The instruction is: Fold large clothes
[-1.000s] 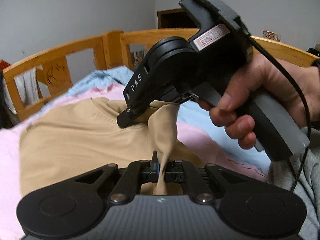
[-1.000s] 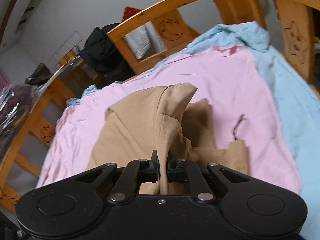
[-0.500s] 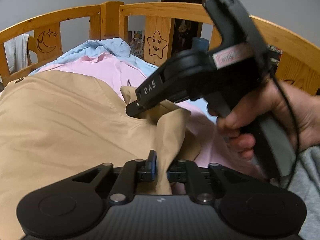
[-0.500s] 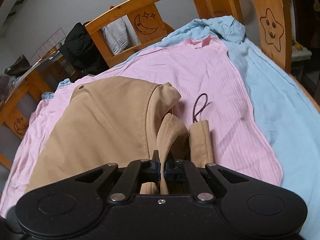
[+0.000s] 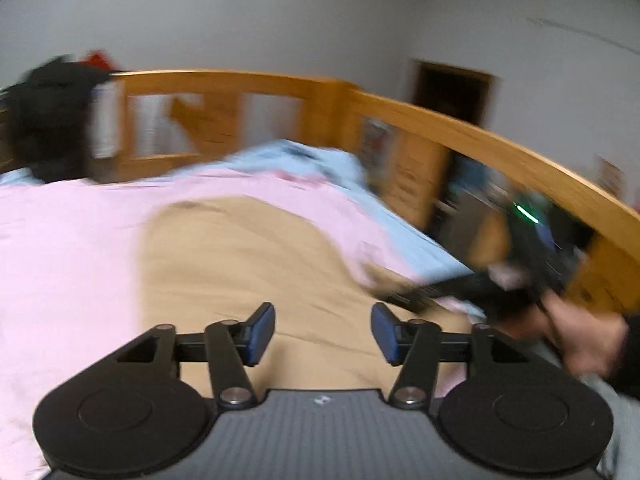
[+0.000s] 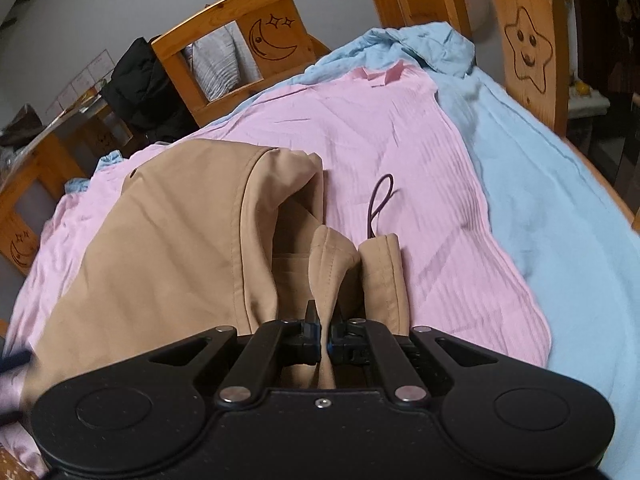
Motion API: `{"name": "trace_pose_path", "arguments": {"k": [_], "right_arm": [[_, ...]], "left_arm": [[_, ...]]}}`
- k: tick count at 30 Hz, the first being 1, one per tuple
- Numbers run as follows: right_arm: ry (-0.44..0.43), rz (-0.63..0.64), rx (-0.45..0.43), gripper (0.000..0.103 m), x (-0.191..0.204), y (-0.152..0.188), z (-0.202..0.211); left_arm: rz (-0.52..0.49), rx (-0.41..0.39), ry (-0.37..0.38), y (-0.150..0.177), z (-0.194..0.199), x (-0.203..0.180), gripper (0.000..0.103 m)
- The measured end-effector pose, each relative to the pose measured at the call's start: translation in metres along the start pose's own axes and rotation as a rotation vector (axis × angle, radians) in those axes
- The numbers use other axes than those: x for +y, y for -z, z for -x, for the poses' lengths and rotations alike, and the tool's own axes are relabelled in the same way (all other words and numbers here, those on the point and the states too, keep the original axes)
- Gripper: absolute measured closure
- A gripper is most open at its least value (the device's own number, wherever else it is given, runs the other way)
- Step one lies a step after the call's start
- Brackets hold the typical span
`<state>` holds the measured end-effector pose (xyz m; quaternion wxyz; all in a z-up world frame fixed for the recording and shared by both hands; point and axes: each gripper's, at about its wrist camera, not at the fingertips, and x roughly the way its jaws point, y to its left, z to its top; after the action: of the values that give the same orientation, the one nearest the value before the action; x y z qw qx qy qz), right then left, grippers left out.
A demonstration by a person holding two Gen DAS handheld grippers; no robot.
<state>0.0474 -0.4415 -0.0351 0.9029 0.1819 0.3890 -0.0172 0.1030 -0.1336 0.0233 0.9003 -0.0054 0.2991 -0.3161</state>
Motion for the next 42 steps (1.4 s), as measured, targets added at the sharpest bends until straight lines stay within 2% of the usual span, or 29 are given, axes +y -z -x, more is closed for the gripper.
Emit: {"name": "trace_pose_path", "arguments": {"k": [2, 5, 8, 11, 13, 14, 15, 16, 20, 25, 28, 31, 33, 35, 42], "right_arm": [[0.007, 0.014, -0.003, 0.102, 0.001, 0.001, 0.000], [0.015, 0.031, -0.010, 0.102, 0.004, 0.001, 0.000], [0.023, 0.046, -0.014, 0.101, 0.006, 0.001, 0.001], [0.028, 0.055, -0.018, 0.100, 0.007, 0.002, 0.001], [0.037, 0.062, -0.043, 0.090, 0.008, 0.000, 0.007], [0.048, 0.080, -0.068, 0.082, 0.010, -0.001, 0.011], [0.077, 0.113, -0.104, 0.068, 0.013, -0.003, 0.016], [0.107, 0.170, -0.151, 0.064, 0.018, -0.006, 0.022], [0.144, 0.357, -0.239, 0.064, 0.046, -0.028, 0.024], [0.001, 0.477, -0.244, 0.063, 0.103, -0.063, -0.014], [-0.081, 0.572, -0.243, 0.064, 0.136, -0.069, -0.044], [-0.093, 0.639, -0.182, 0.067, 0.156, -0.069, -0.084], [-0.069, 0.659, -0.147, 0.068, 0.158, -0.068, -0.103], [-0.061, 0.627, -0.110, 0.069, 0.151, -0.068, -0.119], [-0.069, 0.558, -0.108, 0.069, 0.137, -0.065, -0.134]], "left_arm": [[0.082, 0.007, -0.081, -0.002, 0.001, 0.025, 0.042], [0.184, 0.052, -0.133, 0.003, -0.004, 0.058, 0.042], [0.279, 0.121, -0.102, 0.016, -0.018, 0.084, 0.040], [0.367, 0.134, -0.045, 0.027, -0.023, 0.097, 0.035], [0.380, 0.150, -0.032, 0.033, -0.026, 0.098, 0.034], [0.378, 0.153, -0.029, 0.035, -0.026, 0.098, 0.034], [0.375, 0.154, -0.027, 0.035, -0.027, 0.100, 0.034], [0.371, 0.153, -0.026, 0.037, -0.026, 0.100, 0.034], [0.382, 0.159, -0.017, 0.037, -0.032, 0.103, 0.034], [0.402, 0.162, -0.023, 0.036, -0.040, 0.101, 0.034], [0.405, 0.171, -0.033, 0.036, -0.044, 0.100, 0.034], [0.399, 0.182, -0.049, 0.037, -0.049, 0.099, 0.035], [0.396, 0.189, -0.052, 0.037, -0.052, 0.097, 0.034], [0.387, 0.195, -0.054, 0.038, -0.055, 0.095, 0.034], [0.372, 0.203, -0.058, 0.039, -0.061, 0.093, 0.033]]}}
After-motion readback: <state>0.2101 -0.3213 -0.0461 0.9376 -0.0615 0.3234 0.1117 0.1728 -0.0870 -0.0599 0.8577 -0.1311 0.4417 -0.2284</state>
